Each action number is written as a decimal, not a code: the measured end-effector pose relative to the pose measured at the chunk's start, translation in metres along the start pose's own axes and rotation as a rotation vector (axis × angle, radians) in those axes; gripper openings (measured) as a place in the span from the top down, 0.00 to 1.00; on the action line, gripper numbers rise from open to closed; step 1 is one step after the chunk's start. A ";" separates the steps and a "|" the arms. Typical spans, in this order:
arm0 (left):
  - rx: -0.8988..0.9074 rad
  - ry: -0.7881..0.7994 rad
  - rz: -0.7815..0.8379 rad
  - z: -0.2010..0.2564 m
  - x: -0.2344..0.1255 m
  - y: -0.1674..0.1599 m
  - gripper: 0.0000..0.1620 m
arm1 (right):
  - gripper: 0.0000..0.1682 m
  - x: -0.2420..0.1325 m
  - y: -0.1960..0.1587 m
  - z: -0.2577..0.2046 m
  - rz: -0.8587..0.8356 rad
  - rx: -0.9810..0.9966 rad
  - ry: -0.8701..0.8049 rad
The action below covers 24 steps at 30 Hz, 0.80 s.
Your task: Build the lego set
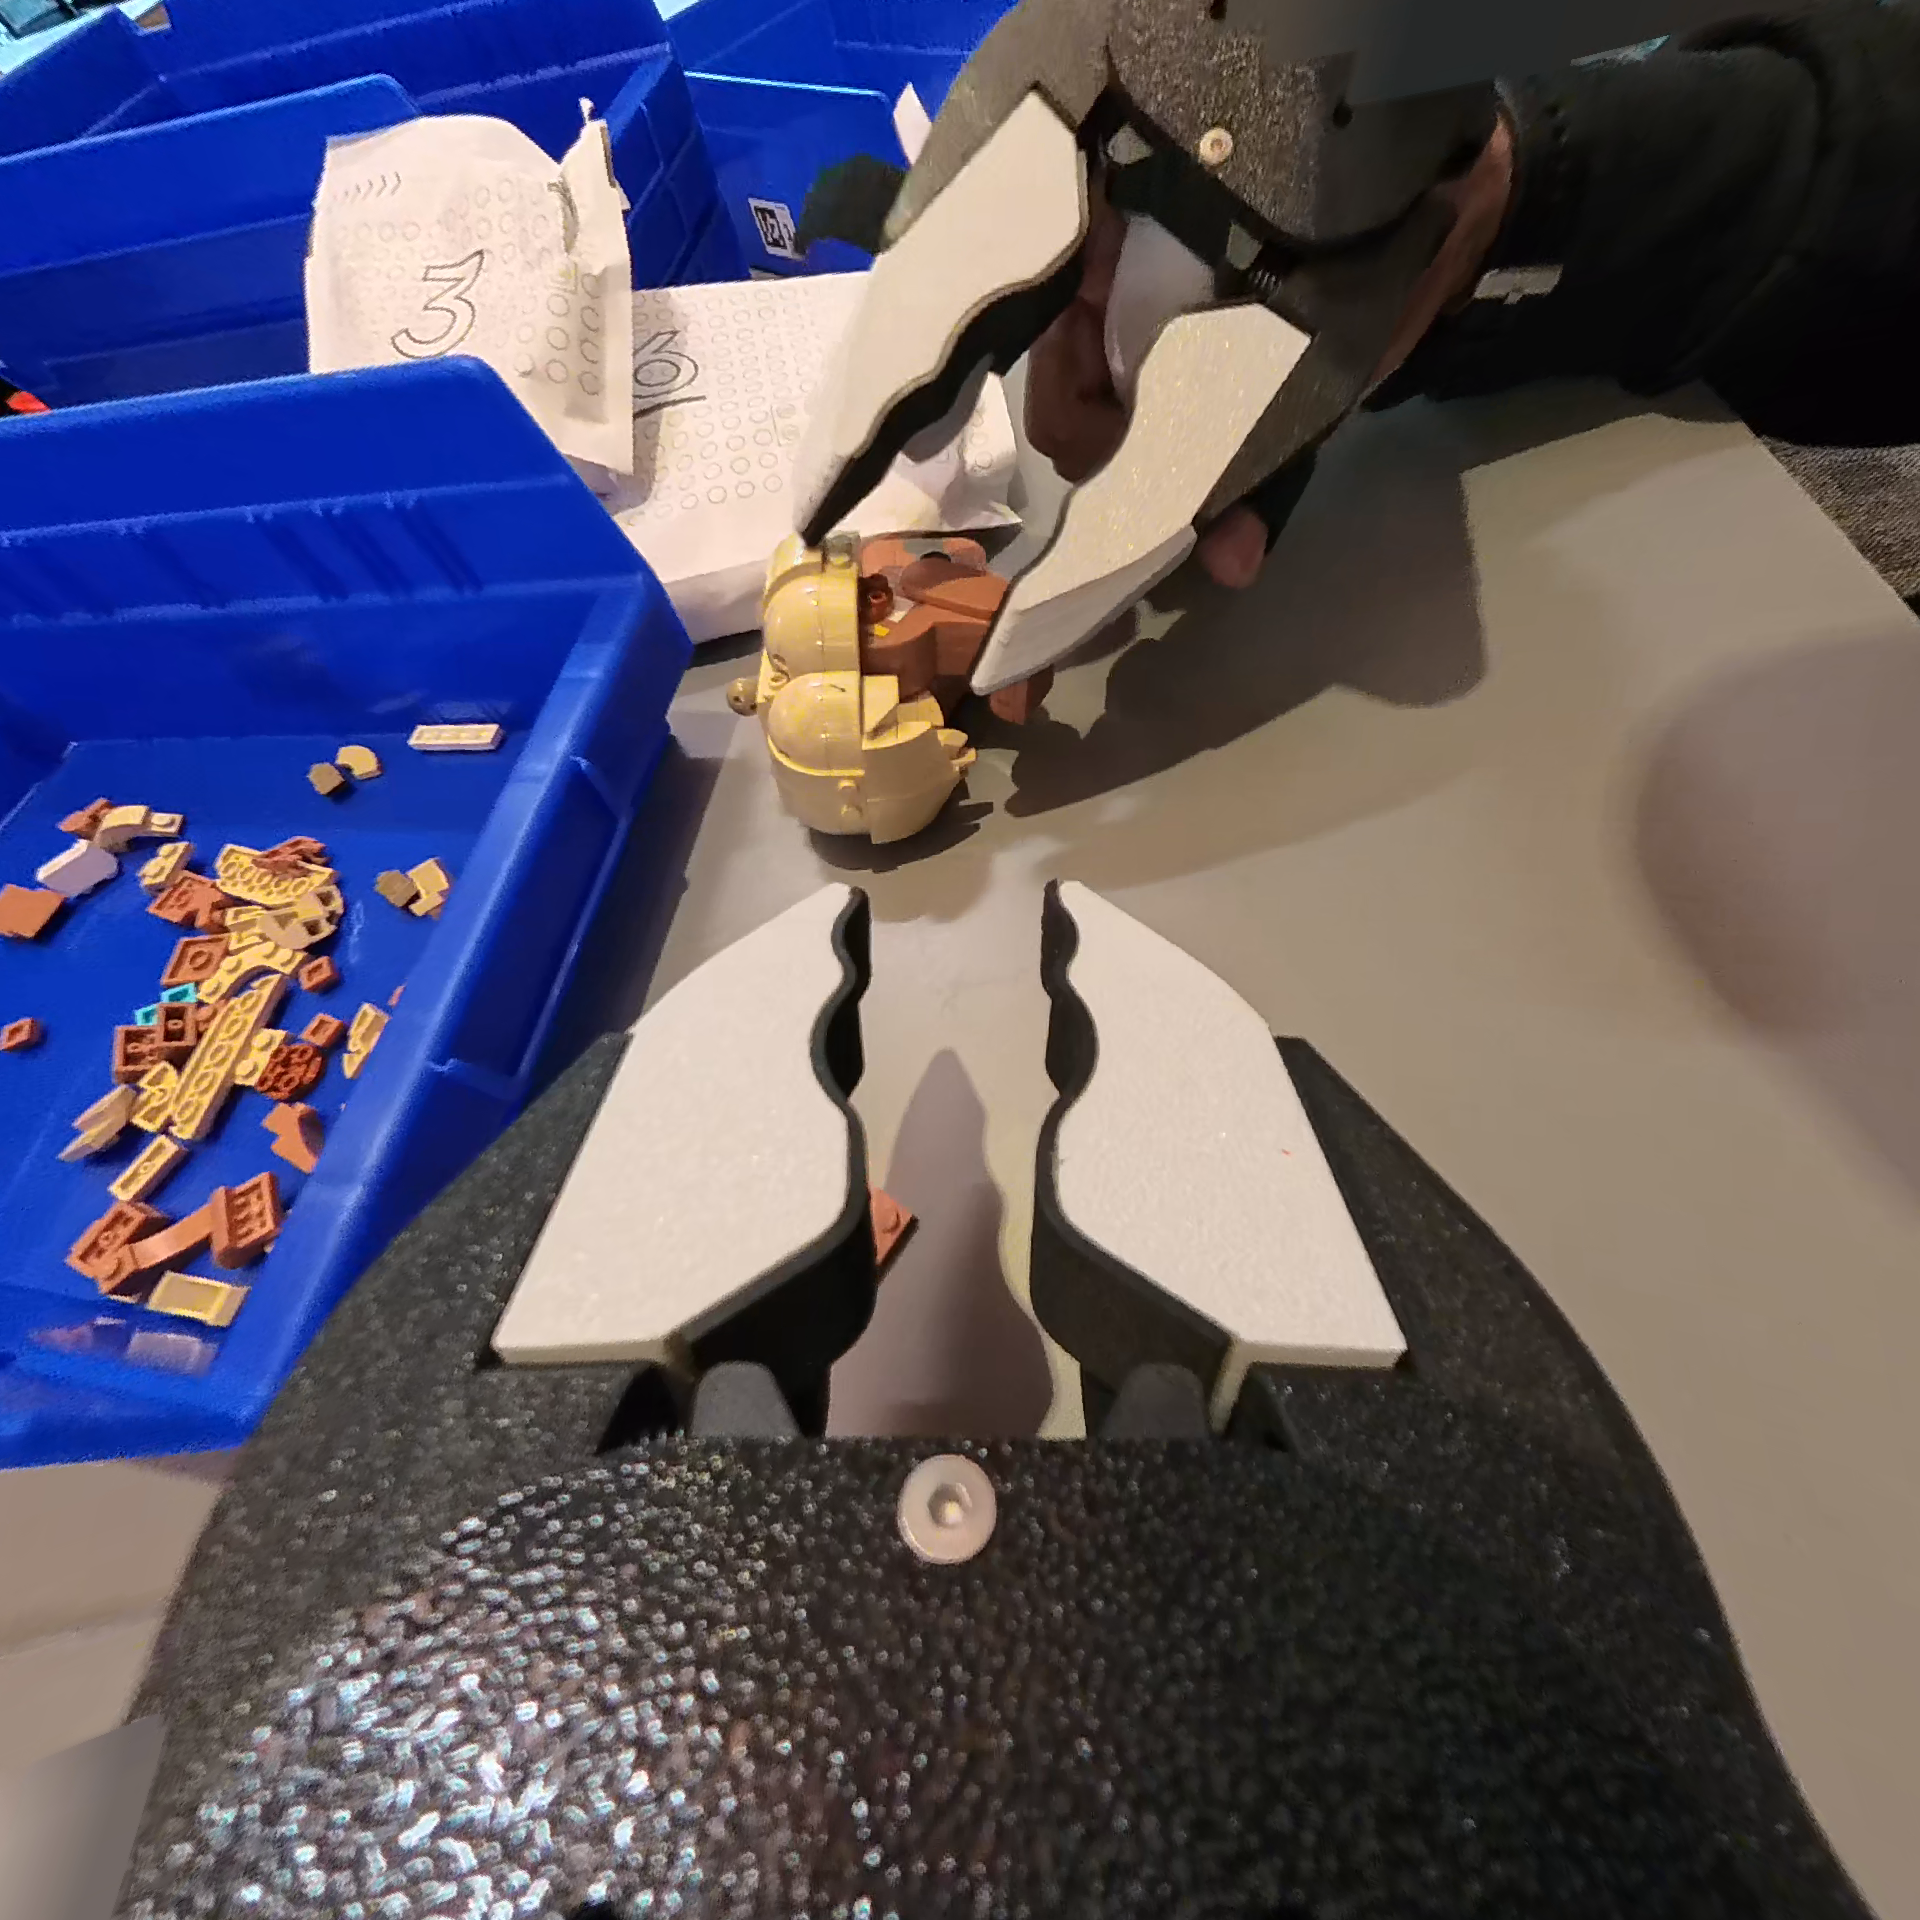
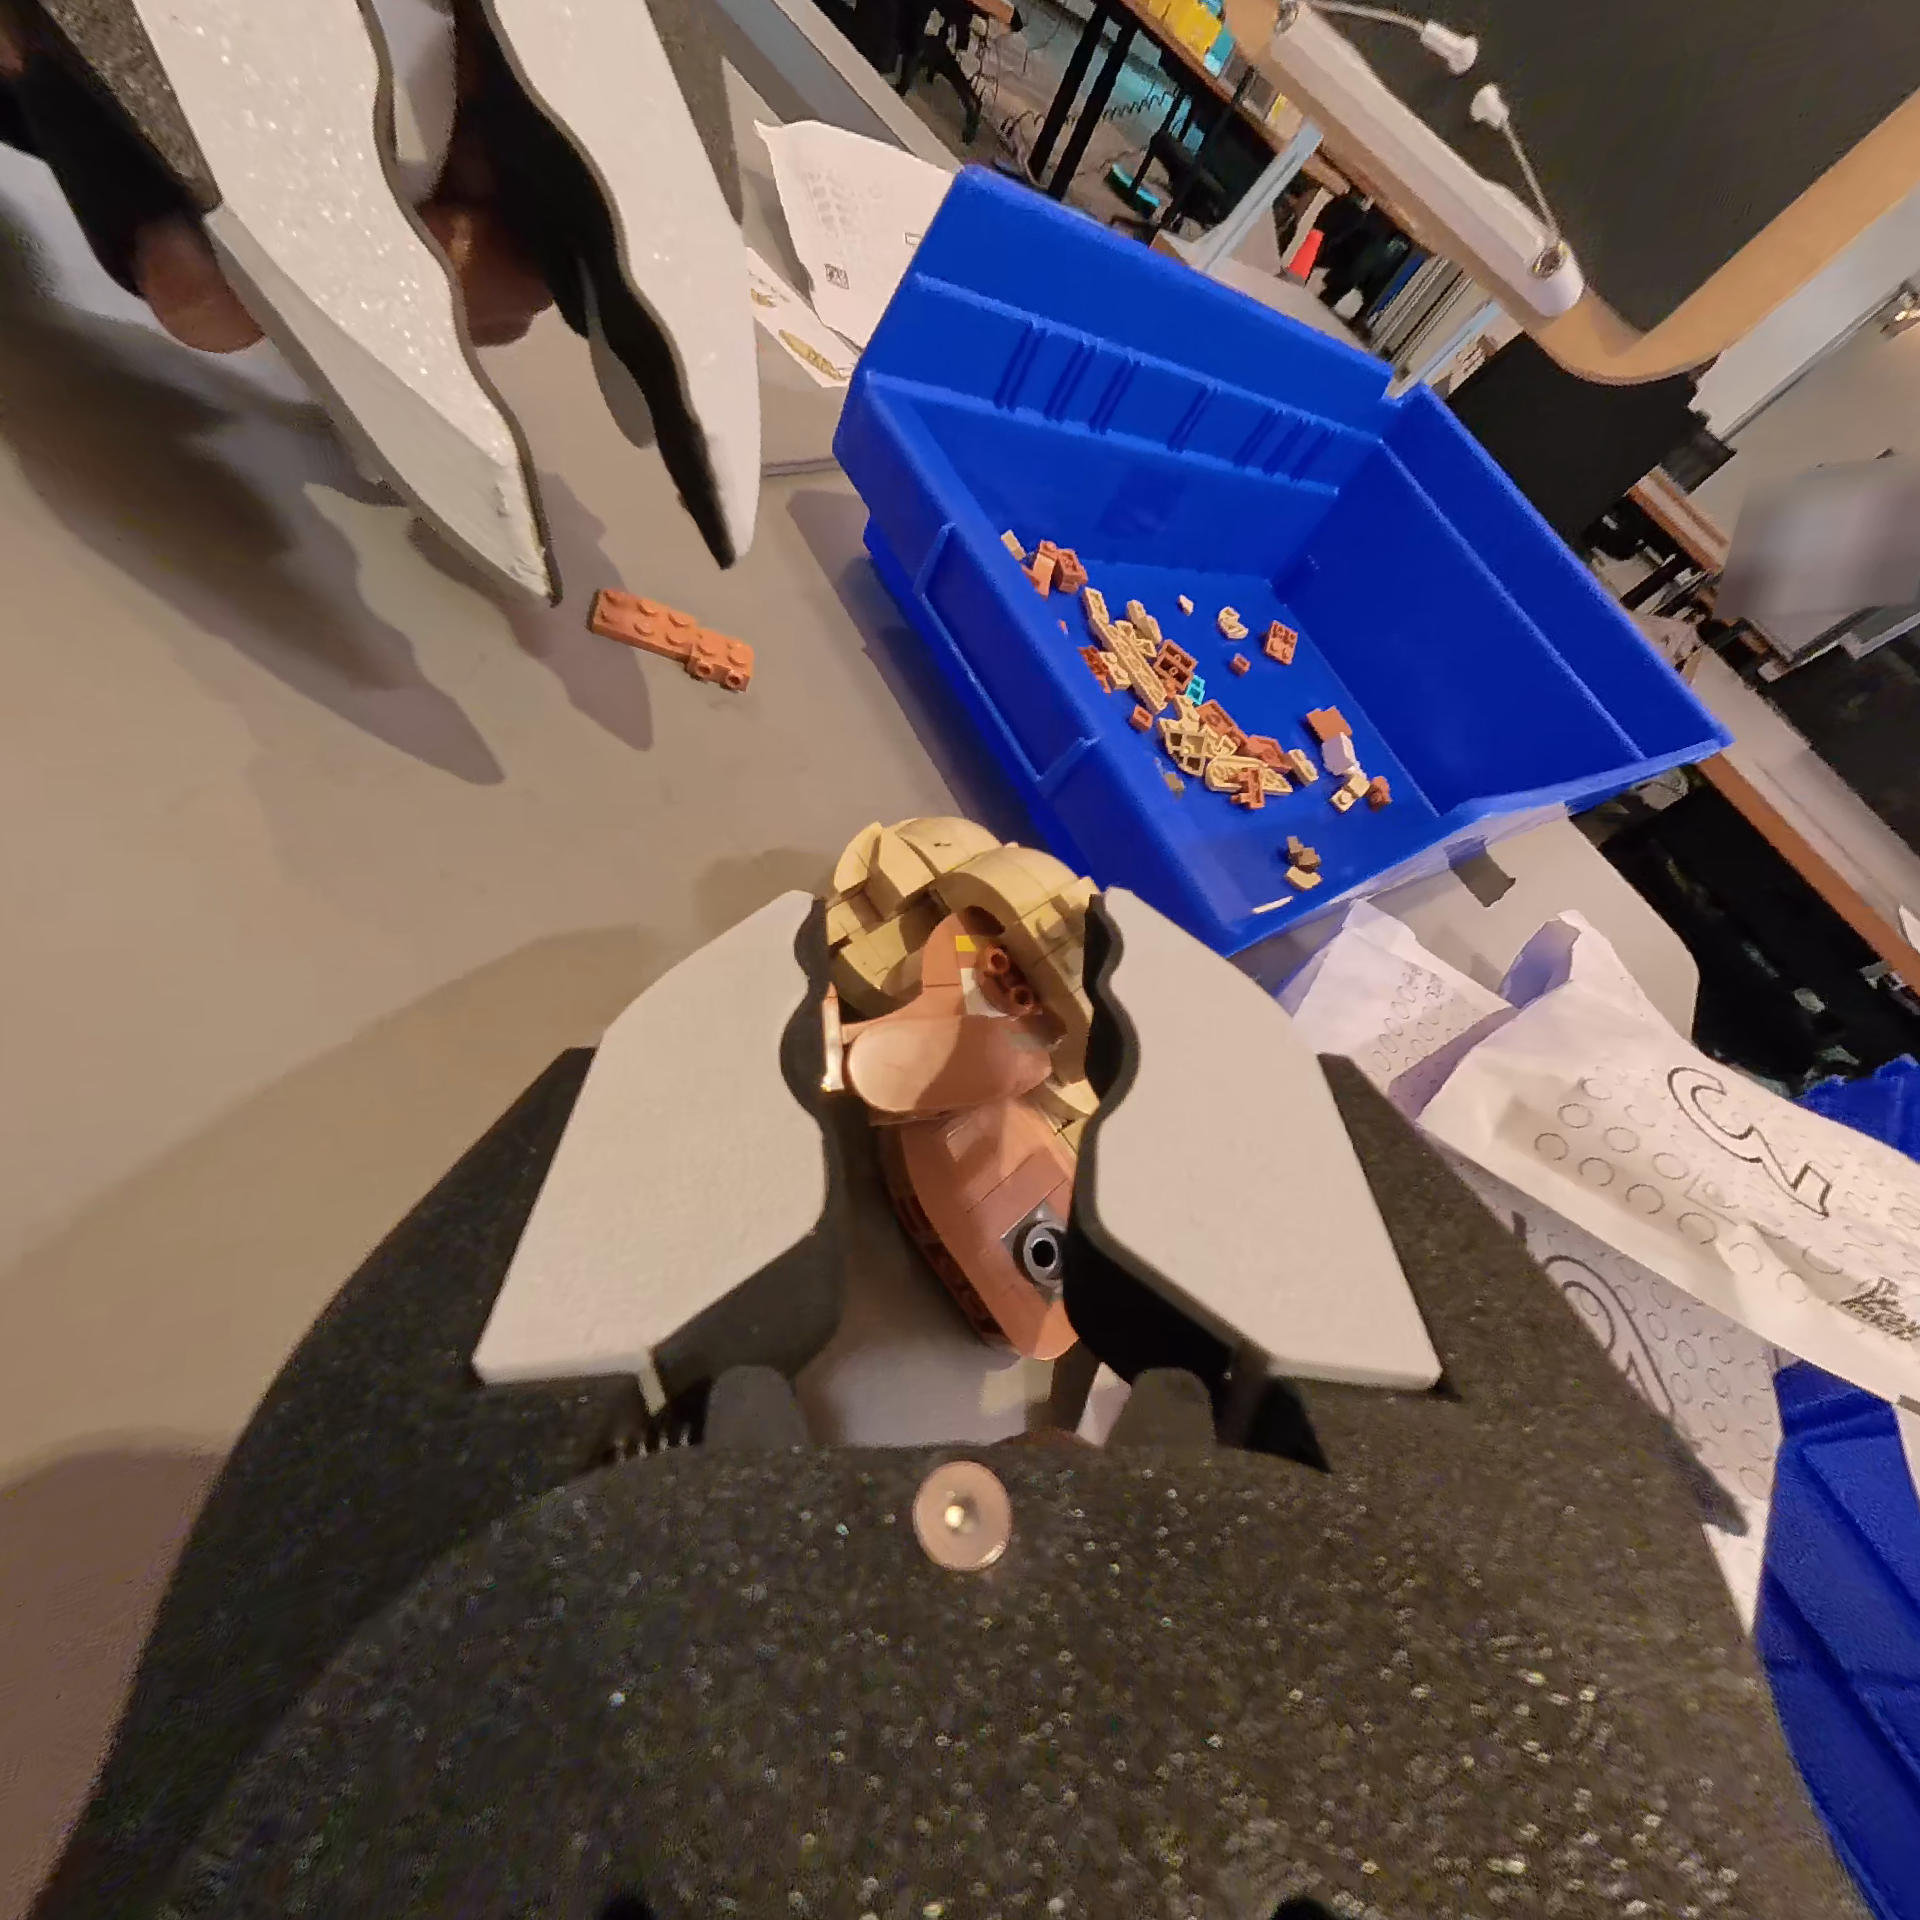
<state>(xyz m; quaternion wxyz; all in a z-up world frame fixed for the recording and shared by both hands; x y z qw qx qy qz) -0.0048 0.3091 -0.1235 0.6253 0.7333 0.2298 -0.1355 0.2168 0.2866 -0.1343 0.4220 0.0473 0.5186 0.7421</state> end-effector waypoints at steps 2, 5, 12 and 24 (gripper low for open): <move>-0.004 0.003 0.007 0.000 0.002 0.001 0.81 | 0.72 -0.001 -0.001 0.000 0.013 0.012 0.009; -0.012 0.008 0.020 -0.002 0.006 0.004 0.81 | 0.72 -0.005 -0.002 0.002 0.022 0.035 0.023; -0.015 0.031 0.025 -0.005 0.027 0.015 0.81 | 0.73 -0.012 -0.010 0.009 0.005 0.047 0.017; -0.011 0.059 0.042 -0.015 0.044 0.034 0.80 | 0.75 -0.010 -0.010 0.009 0.010 0.071 0.068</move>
Point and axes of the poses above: each gripper's, where its closed fingertips meet, x out along the fingers, y out of its top, z = x × y across the jaws, the point moved 10 cm from there along -x, back along the fingers, and after that the axes turned 1 degree about -z, right-handed, at the moved point
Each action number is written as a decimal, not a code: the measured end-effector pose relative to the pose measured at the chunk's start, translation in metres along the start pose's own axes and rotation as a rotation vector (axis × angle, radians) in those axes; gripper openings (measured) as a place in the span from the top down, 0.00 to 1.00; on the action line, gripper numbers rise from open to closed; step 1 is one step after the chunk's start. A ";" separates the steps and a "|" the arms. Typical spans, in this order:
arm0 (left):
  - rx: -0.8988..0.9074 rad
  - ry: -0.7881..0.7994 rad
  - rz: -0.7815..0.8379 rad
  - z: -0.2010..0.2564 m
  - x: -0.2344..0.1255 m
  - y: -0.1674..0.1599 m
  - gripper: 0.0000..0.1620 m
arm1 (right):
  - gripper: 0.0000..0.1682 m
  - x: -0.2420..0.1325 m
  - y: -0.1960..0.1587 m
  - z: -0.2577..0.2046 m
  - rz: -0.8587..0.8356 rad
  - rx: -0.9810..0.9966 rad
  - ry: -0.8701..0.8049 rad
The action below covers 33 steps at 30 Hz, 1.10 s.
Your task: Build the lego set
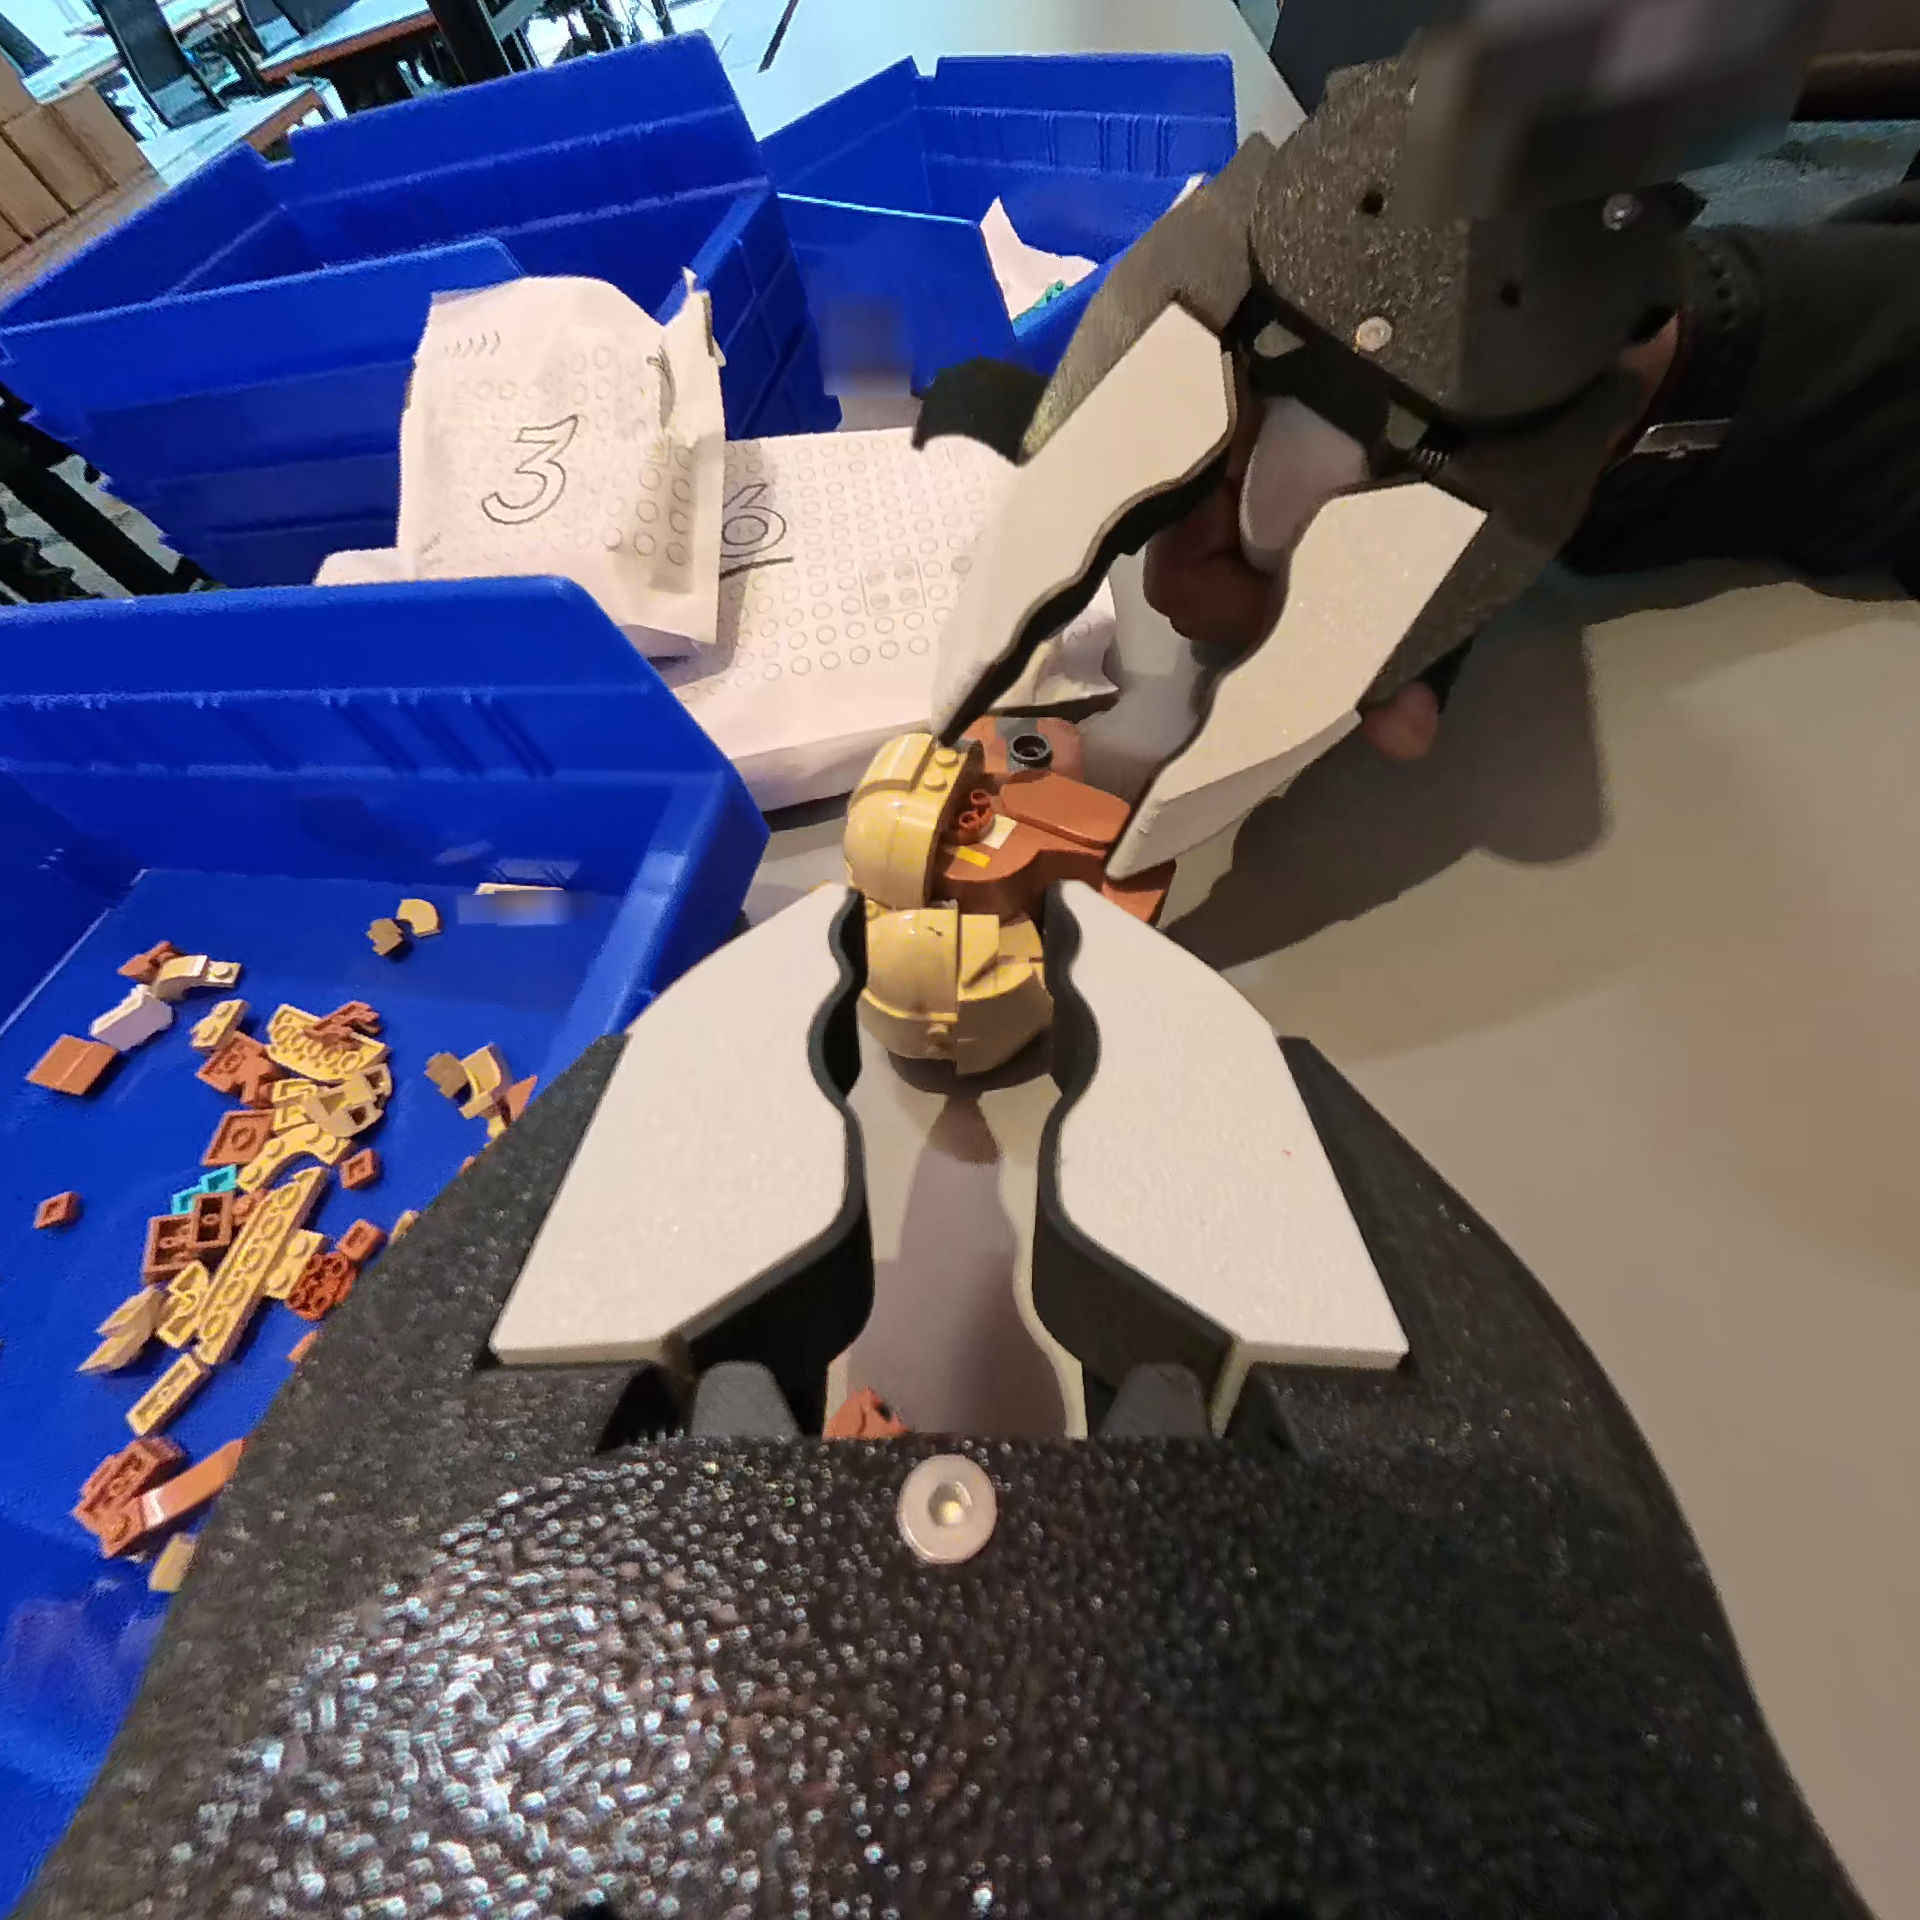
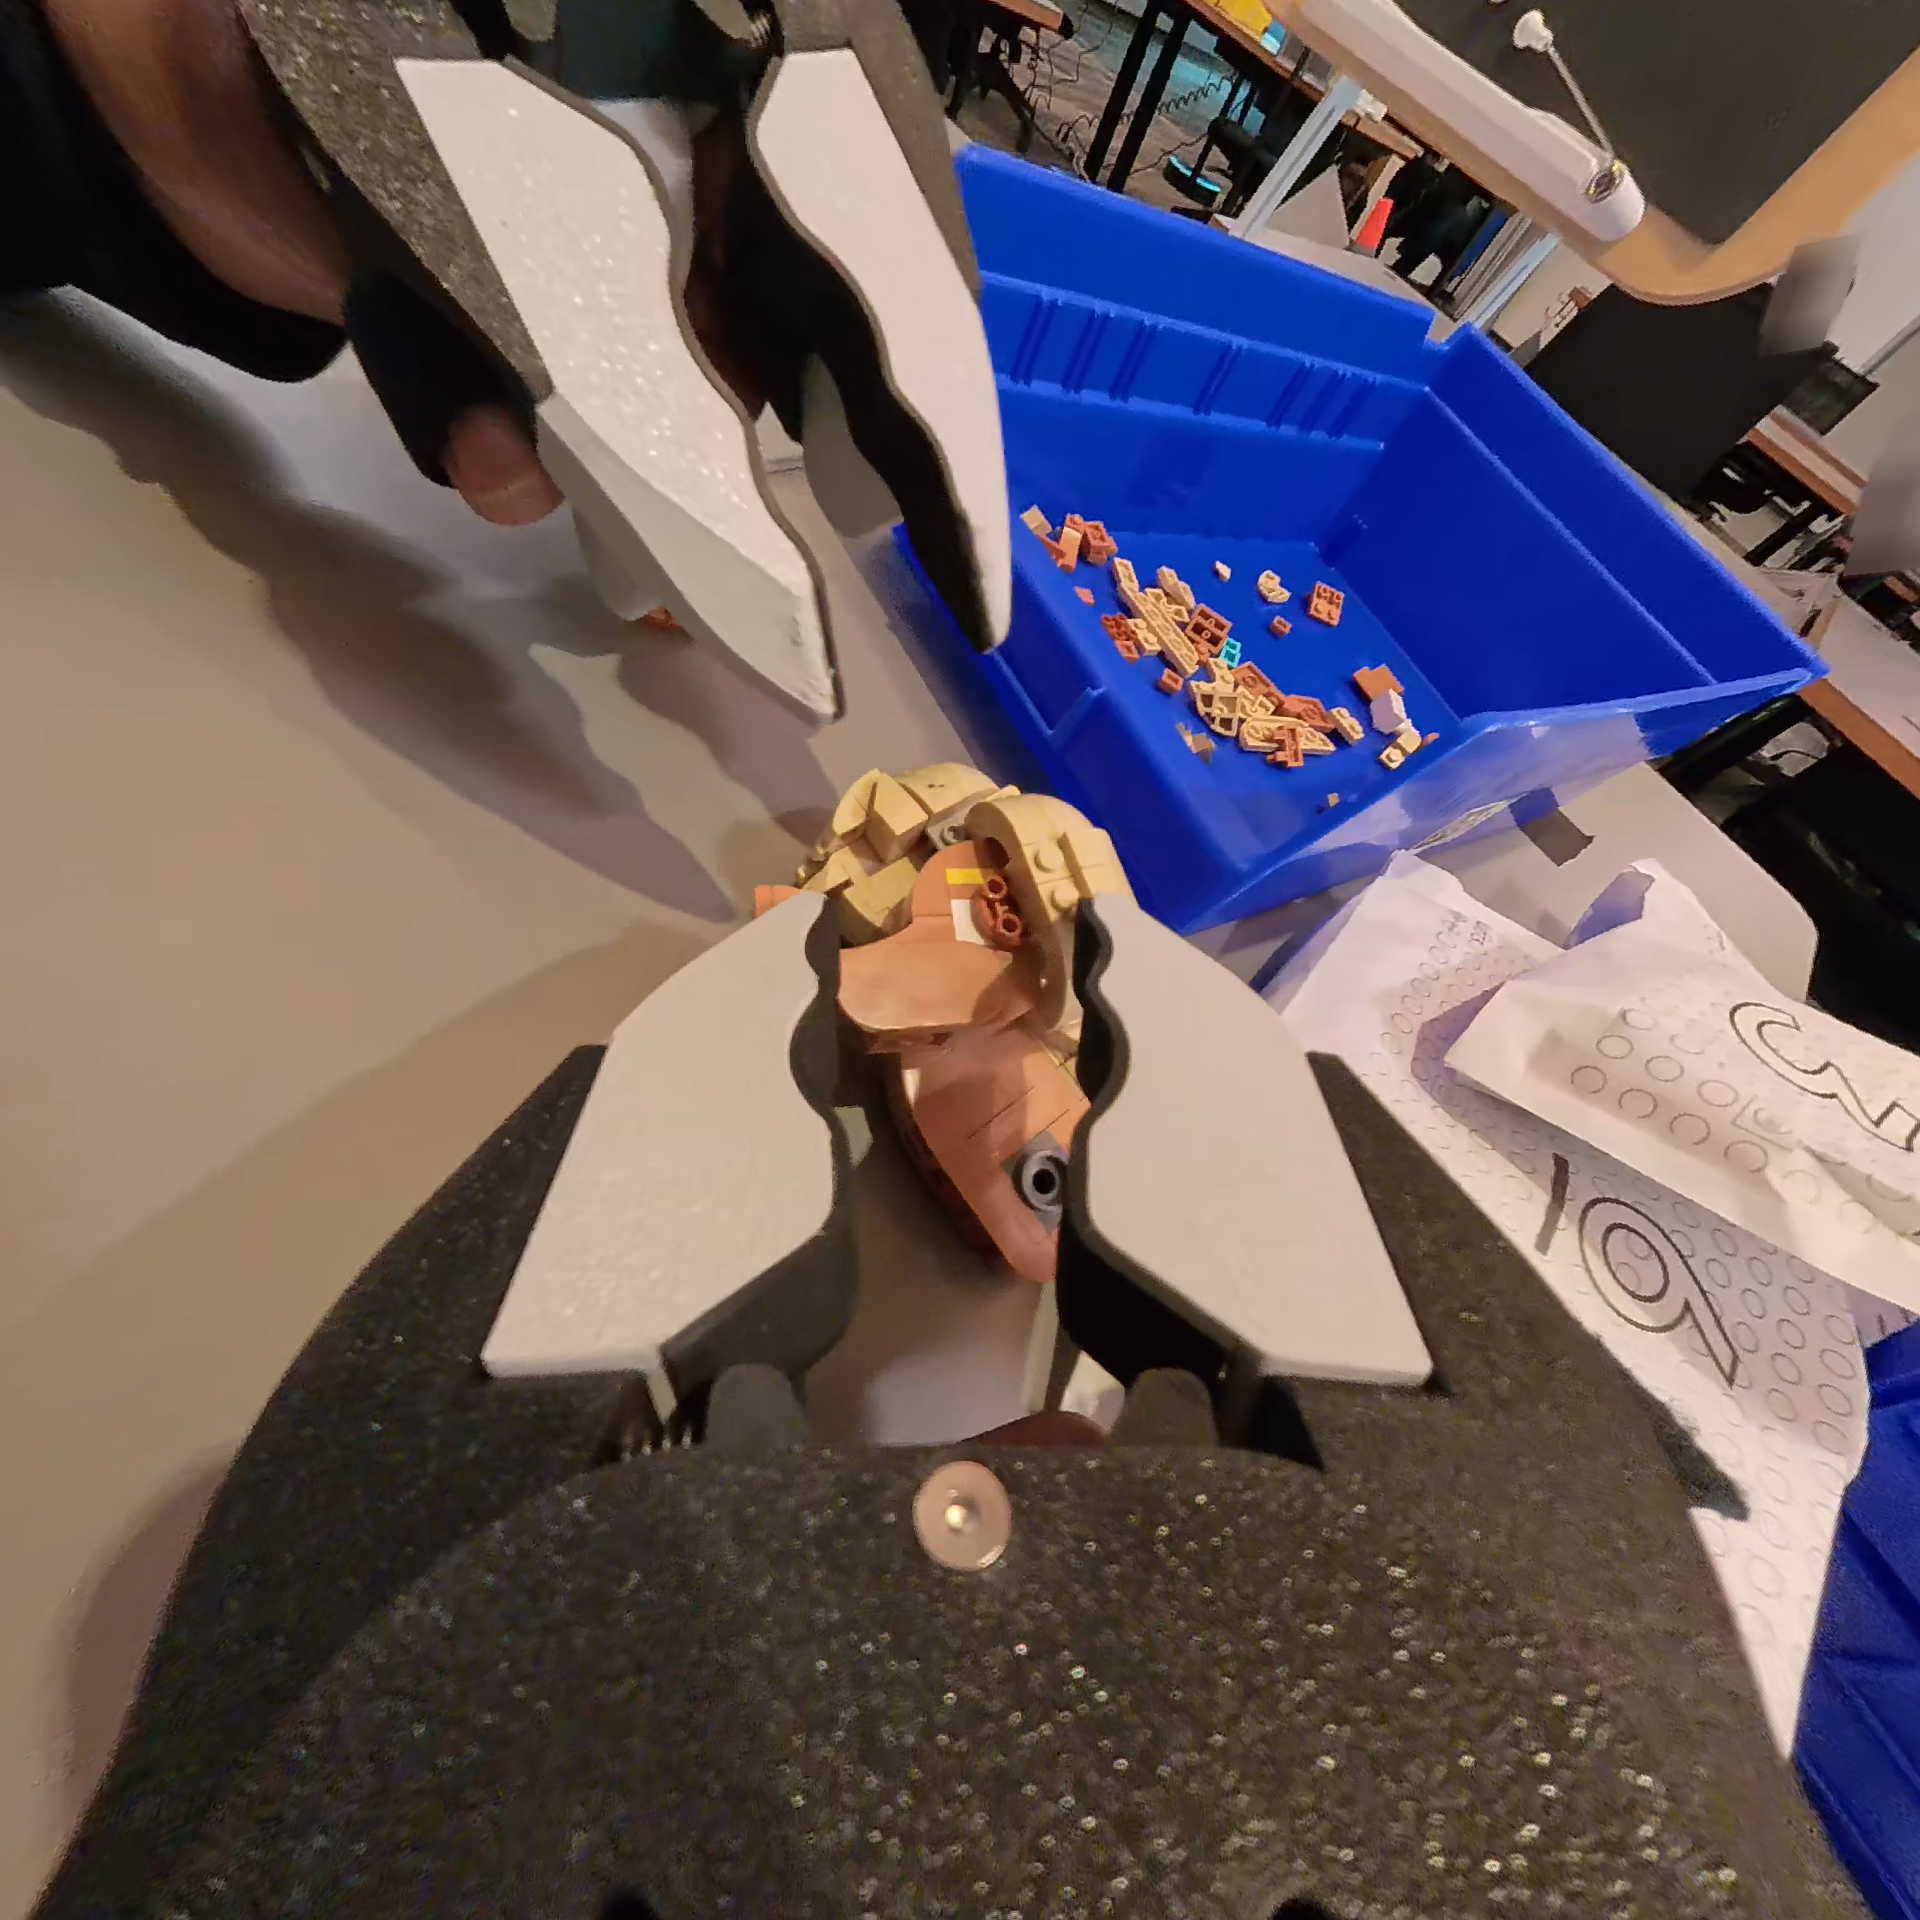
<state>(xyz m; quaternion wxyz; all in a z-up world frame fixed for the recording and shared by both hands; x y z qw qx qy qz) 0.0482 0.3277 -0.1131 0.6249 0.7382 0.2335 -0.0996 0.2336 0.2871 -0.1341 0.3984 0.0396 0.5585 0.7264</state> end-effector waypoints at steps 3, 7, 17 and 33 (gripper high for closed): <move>-0.010 -0.003 -0.007 -0.003 0.004 0.002 0.80 | 0.75 0.000 0.000 0.000 0.004 0.002 0.007; -0.025 -0.011 -0.014 -0.009 0.010 0.005 0.80 | 0.75 0.001 0.000 0.000 0.007 -0.001 0.012; 0.017 -0.095 -0.129 -0.024 0.031 0.015 0.78 | 0.75 0.001 0.000 0.000 0.010 0.000 0.020; -0.056 -0.197 -0.144 -0.031 0.041 0.010 0.85 | 0.74 0.000 -0.001 0.000 0.014 -0.005 0.025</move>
Point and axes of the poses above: each gripper's, where its closed fingertips meet, x out along the fingers, y out of its top, z = x × y across the jaws, the point moved 10 cm from there along -x, back along the fingers, and after that the axes turned 1 degree about -z, right-handed, at the moved point
